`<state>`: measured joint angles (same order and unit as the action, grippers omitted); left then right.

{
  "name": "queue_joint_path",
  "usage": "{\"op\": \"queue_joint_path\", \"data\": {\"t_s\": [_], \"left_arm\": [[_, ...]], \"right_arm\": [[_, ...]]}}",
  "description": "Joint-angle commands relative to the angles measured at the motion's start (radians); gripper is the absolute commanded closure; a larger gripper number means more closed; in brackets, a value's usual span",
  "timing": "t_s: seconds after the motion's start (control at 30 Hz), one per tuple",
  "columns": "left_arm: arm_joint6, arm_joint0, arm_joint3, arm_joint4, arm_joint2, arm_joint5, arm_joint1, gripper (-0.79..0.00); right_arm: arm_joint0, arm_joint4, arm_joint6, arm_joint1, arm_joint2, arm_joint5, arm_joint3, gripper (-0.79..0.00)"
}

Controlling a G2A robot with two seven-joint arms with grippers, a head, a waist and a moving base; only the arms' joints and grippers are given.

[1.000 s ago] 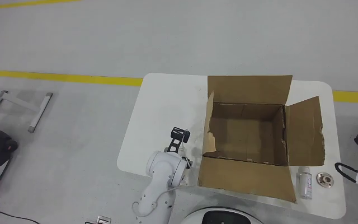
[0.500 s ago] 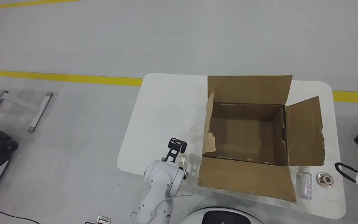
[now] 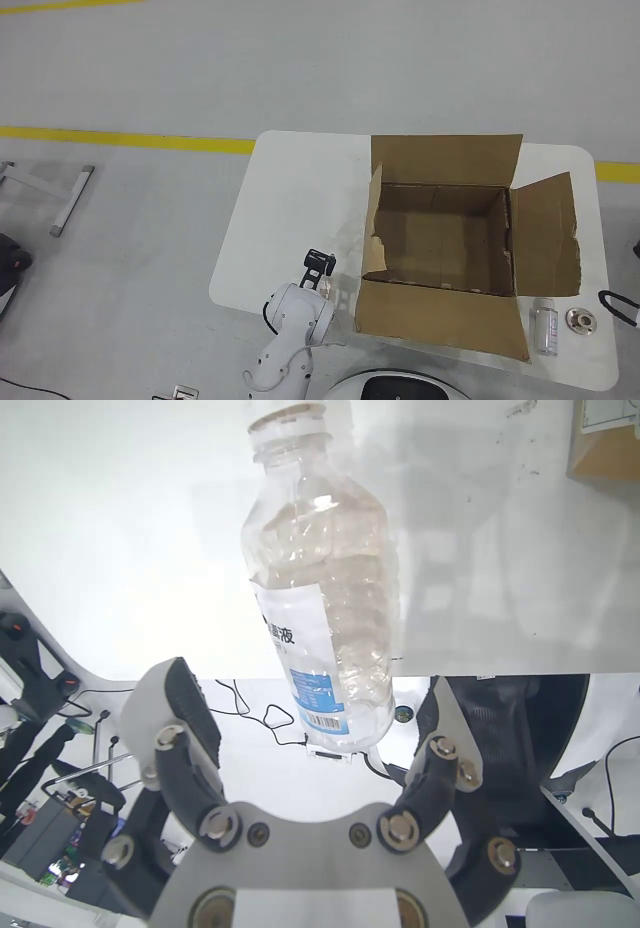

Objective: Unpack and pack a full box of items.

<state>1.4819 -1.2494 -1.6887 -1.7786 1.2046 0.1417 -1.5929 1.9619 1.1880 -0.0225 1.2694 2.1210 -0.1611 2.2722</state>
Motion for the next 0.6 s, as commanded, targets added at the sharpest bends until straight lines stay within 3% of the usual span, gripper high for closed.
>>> {"op": "queue_joint_path", "data": {"t_s": [0.0, 0.43, 0.47, 0.53, 0.57], "left_arm": [[-0.006, 0.004, 0.016, -0.005, -0.001, -0.006, 0.000, -0.785], [-0.033, 0.020, 0.088, -0.020, 0.001, -0.036, 0.002, -0.773], [-0.034, 0.021, 0.090, -0.020, 0.000, -0.037, 0.002, -0.705], [-0.035, 0.022, 0.092, -0.020, 0.000, -0.041, 0.002, -0.388], [-0.035, 0.022, 0.092, -0.020, 0.000, -0.043, 0.002, -0.363]], "right_arm": [[0.000, 0.000, 0.000, 0.000, 0.000, 0.000, 0.000, 0.000], [0.000, 0.000, 0.000, 0.000, 0.000, 0.000, 0.000, 0.000], [0.000, 0.000, 0.000, 0.000, 0.000, 0.000, 0.000, 0.000], [0.000, 0.000, 0.000, 0.000, 0.000, 0.000, 0.000, 0.000], [0.000, 0.000, 0.000, 0.000, 0.000, 0.000, 0.000, 0.000]]}}
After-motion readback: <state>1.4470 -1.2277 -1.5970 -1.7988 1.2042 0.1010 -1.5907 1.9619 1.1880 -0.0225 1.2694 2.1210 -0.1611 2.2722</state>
